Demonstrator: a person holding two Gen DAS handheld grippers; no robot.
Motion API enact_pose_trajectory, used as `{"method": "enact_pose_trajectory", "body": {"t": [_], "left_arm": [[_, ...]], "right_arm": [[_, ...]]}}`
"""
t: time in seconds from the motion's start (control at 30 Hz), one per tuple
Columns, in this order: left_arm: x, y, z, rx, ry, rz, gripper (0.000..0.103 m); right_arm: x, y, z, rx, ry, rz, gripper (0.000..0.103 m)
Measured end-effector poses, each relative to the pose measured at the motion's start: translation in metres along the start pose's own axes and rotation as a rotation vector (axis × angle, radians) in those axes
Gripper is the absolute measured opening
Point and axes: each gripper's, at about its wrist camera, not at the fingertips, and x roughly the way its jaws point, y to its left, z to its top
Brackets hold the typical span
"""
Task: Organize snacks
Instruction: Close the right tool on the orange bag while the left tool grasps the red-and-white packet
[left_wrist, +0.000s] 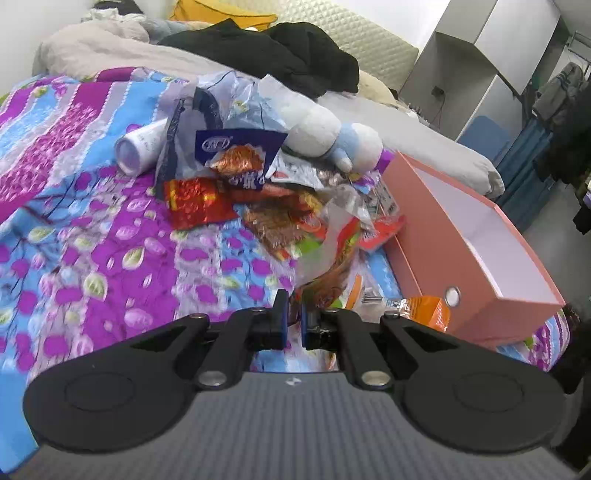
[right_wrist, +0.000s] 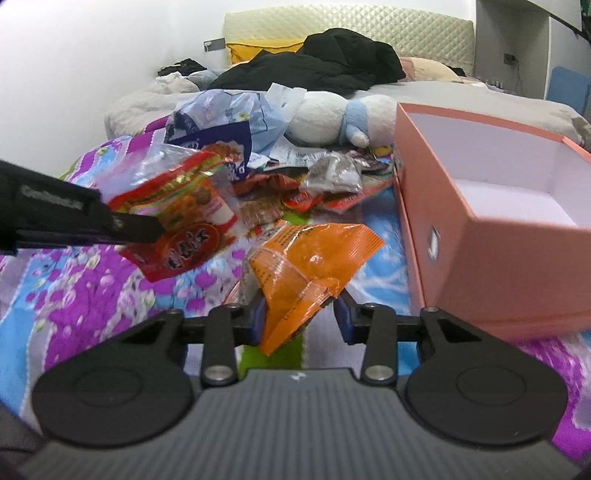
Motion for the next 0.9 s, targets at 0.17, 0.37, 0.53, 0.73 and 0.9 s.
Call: {"method": "enact_pose_trajectory", "body": {"t": [0.17,0.37,0.53,0.73,0.9], "left_arm": [[-0.015,0.007,-0.015,-0.054,0.051,0.004,0.008],[-0.012,0.024,-0.021,-0.113,0.108,0.024,0.008],[-0.010,0.028,-0.020,-0.111,0.113,0.068,0.009],[-0.006,0.030,-0.018,-0.100,0.148,0.148,0.054],[-0.012,0.030,-0.013,-0.053,0.124,0.201,0.082]], "right_arm": [[-0.011,-0.002,-0.016,0.014,0.032,0.014,0.041],[-0.012,0.002,-0.030,0.008,0.049,0.029,0.042],[-0.009,-0.009,-0.035,0.066,0.059,0.047,0.045],[-0.009,-0.012,-0.036,0.069,0.068,0.045,0.049],[-0.012,-0.012,-0.037,0.056,0.054,0.034,0.073]]}}
